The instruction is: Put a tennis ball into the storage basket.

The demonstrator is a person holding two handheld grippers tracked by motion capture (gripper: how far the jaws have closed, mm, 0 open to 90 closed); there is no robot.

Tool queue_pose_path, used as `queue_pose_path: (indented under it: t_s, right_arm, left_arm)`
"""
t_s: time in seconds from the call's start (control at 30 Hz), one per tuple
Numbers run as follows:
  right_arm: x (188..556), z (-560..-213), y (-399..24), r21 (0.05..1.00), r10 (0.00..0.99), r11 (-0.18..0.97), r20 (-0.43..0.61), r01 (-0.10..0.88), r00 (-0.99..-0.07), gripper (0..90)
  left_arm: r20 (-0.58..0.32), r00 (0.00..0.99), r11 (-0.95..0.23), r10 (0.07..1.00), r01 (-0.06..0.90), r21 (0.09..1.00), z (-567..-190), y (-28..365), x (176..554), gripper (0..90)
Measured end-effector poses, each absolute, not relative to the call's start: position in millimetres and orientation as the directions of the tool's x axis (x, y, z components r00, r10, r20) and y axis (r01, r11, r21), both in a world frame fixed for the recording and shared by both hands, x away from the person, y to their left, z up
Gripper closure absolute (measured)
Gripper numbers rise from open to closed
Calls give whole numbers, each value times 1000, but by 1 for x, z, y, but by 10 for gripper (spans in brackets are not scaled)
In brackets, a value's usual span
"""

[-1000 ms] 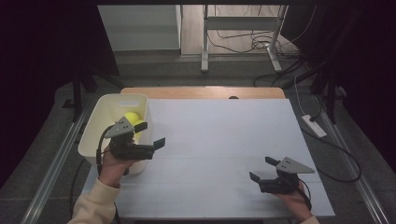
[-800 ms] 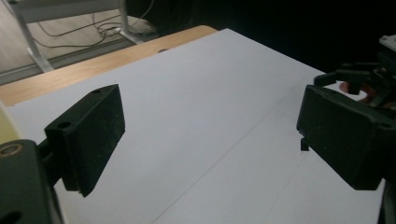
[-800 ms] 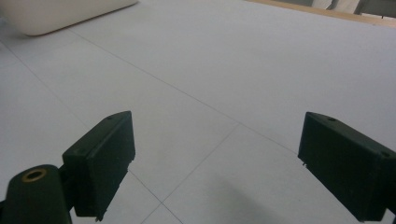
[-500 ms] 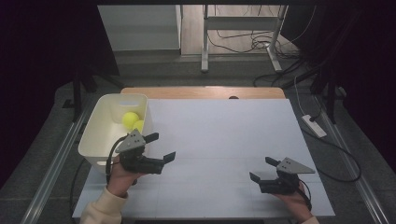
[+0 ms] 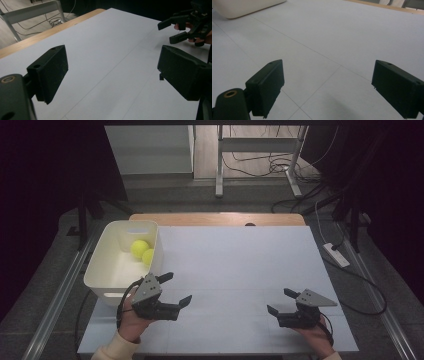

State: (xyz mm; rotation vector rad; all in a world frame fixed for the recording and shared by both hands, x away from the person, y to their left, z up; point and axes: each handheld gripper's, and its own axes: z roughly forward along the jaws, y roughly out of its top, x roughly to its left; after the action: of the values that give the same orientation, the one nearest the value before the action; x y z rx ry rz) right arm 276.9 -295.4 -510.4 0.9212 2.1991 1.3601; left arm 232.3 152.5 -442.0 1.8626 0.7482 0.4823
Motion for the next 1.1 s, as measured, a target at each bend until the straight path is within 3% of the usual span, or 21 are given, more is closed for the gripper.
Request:
queue_pose_path:
  t_s: [0.63,1.1]
  right_arm:
    - [277,-511,-295,891,703,317,8,324,-711,109]
    - [274,-511,-296,892,695,317,12,321,-719,108]
  left_arm:
    - [-49,720,-290,693,340,895,-495,169,223,110]
    - [-72,703,-289,708,381,878,-513,185,219,106]
